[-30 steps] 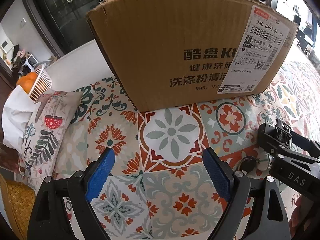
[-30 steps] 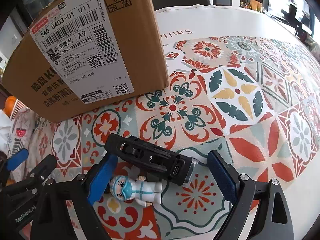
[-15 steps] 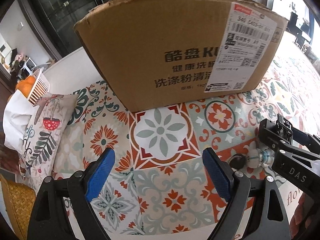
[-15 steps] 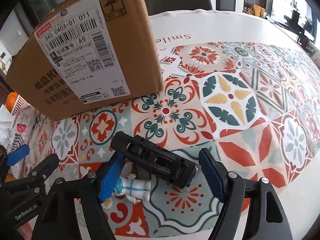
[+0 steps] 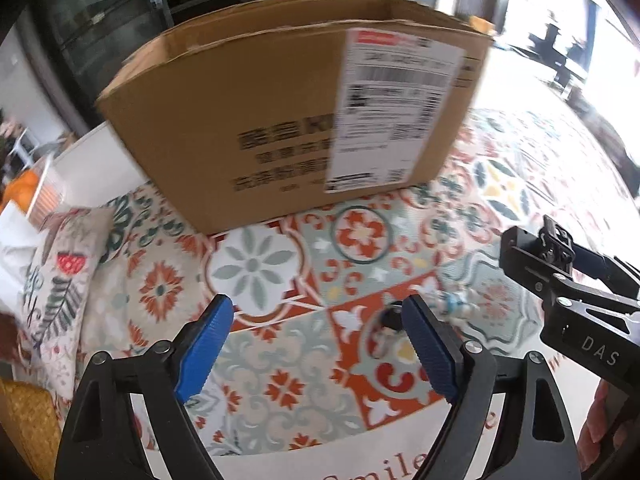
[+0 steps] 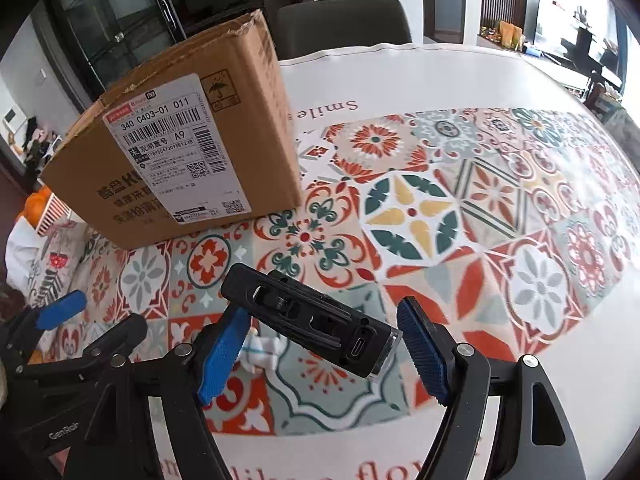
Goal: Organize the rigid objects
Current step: 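Grasp the astronaut figurine keychain with the left tool while the right tool holds the black device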
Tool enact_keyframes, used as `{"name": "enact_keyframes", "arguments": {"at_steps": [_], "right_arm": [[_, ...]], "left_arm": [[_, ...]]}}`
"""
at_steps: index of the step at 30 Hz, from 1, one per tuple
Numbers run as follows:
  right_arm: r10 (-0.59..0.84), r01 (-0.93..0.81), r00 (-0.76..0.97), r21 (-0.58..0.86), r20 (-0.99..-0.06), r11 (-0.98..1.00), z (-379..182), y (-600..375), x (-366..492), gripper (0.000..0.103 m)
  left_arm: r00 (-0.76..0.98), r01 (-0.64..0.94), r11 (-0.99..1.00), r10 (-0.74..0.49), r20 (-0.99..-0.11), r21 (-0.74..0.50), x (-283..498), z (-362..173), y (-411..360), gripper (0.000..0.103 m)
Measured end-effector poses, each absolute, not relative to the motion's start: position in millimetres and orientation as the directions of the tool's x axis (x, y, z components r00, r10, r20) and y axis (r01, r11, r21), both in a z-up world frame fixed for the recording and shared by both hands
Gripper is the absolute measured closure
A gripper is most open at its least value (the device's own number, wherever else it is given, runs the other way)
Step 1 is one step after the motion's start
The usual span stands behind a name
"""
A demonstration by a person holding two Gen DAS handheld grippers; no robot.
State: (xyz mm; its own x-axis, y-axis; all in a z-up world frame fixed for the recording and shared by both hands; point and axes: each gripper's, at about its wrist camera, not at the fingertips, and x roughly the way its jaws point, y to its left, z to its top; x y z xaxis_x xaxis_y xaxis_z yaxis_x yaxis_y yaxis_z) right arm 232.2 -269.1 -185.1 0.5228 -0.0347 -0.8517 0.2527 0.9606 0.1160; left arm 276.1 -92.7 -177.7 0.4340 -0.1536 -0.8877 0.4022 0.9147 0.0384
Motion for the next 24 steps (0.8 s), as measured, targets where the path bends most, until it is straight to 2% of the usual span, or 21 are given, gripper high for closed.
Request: {"name": "enact_keyframes", "arguments": {"at_steps": [12,14,19,24], "right_arm": [[-0.068,0.365,0.461,0.119,-0.885,0.923,-195.6,-277.9,194.3,0.027],[-0.068,0.381,0.450,0.123,-0.890,0.917,-199.4,-276.6,192.1,0.027],[-0.057,0.434,0.425,0.148,-0.904,0.889,-208.1,-277.5,185.2,0.027],[-0.064,0.445,0.428,0.149,-0.901,0.883,-207.6,-277.1,182.6,0.027]], "left_arm": [[0.339,0.687,0.724,-0.237,-0.910,0.067,268.7,-190.2,-126.6,0.025],[0.315,0.730,0.680,-0.242,-0.918,0.071,269.1,-193.3,-131.1,0.031],[0.251,0.818,0.572,-0.259,-0.933,0.061,268.5,-200.3,-142.7,0.034],[0.192,0.877,0.478,-0.260,-0.946,0.047,269.2,-209.9,-154.6,0.046]]}}
